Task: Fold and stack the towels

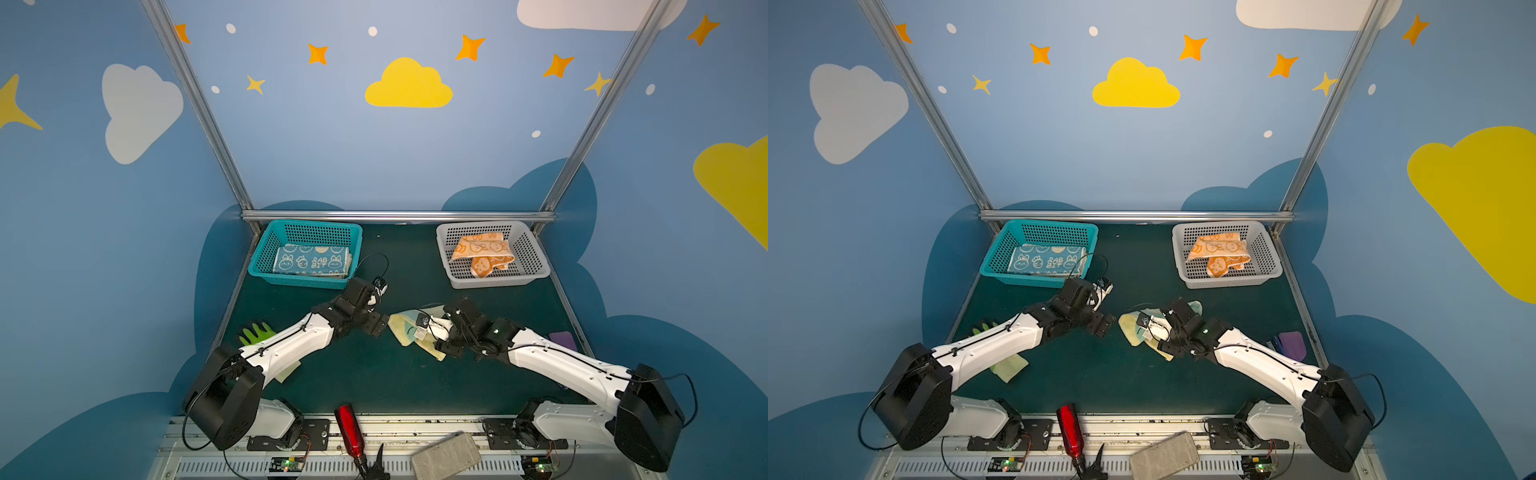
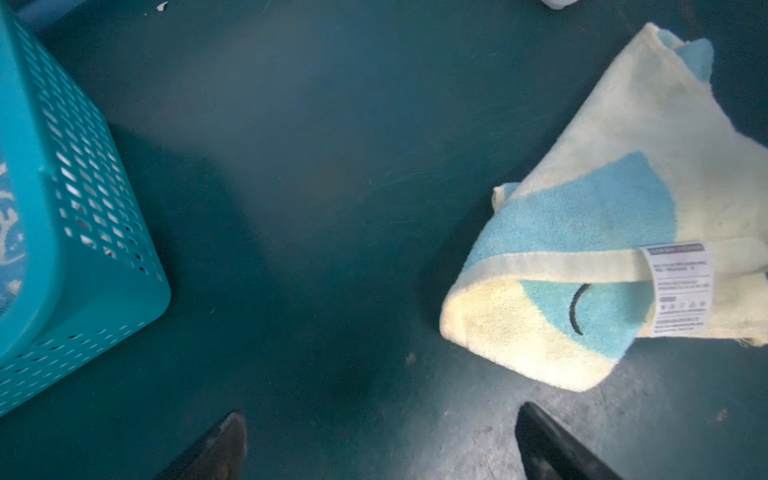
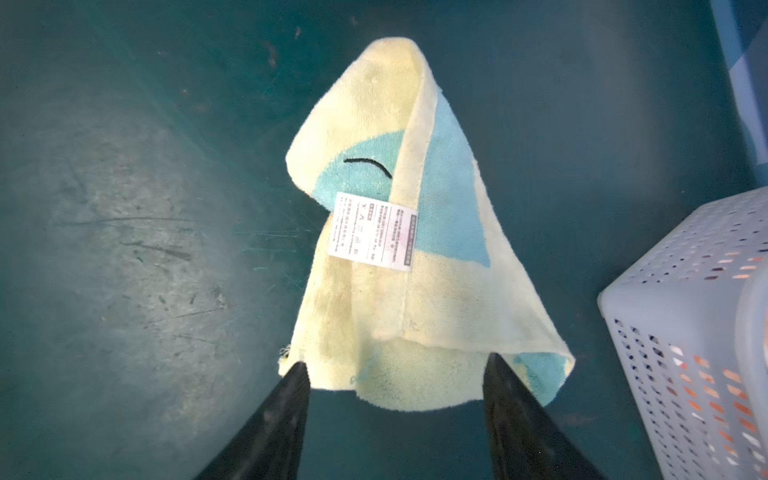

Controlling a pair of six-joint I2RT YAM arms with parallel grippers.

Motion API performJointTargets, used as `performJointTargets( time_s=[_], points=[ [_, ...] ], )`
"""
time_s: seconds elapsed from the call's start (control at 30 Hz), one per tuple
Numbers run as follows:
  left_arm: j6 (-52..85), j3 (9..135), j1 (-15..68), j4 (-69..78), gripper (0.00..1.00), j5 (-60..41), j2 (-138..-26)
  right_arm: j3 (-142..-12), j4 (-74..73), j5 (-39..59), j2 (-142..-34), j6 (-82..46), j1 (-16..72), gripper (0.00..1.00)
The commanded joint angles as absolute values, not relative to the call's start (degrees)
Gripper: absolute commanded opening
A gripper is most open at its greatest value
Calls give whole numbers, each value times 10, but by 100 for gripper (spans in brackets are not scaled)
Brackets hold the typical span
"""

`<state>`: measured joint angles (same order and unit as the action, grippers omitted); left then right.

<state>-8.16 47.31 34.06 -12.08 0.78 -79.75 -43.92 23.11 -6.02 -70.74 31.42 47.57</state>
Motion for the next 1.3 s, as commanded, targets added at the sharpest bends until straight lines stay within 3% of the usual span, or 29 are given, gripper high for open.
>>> performJointTargets(
  time_s=[0.0, 0.5, 0.73, 1.03, 1.27],
  points=[
    [-62, 458, 321, -102, 100, 11, -785, -435, 202, -62, -723, 347, 479, 61],
    [-36, 413, 280, -69, 100, -27, -741, -507, 207, -127, -860, 265, 475, 52],
    [-36, 415, 279, -88, 100, -28, -737, -522, 213, -117, -879, 269, 464, 39],
    [-35, 410, 279, -87, 100, -29, -732, -527, 236, -96, -892, 268, 458, 39],
    [-35, 410, 279, -91, 100, -29, -731, -543, 248, -101, -915, 260, 455, 9]
  ],
)
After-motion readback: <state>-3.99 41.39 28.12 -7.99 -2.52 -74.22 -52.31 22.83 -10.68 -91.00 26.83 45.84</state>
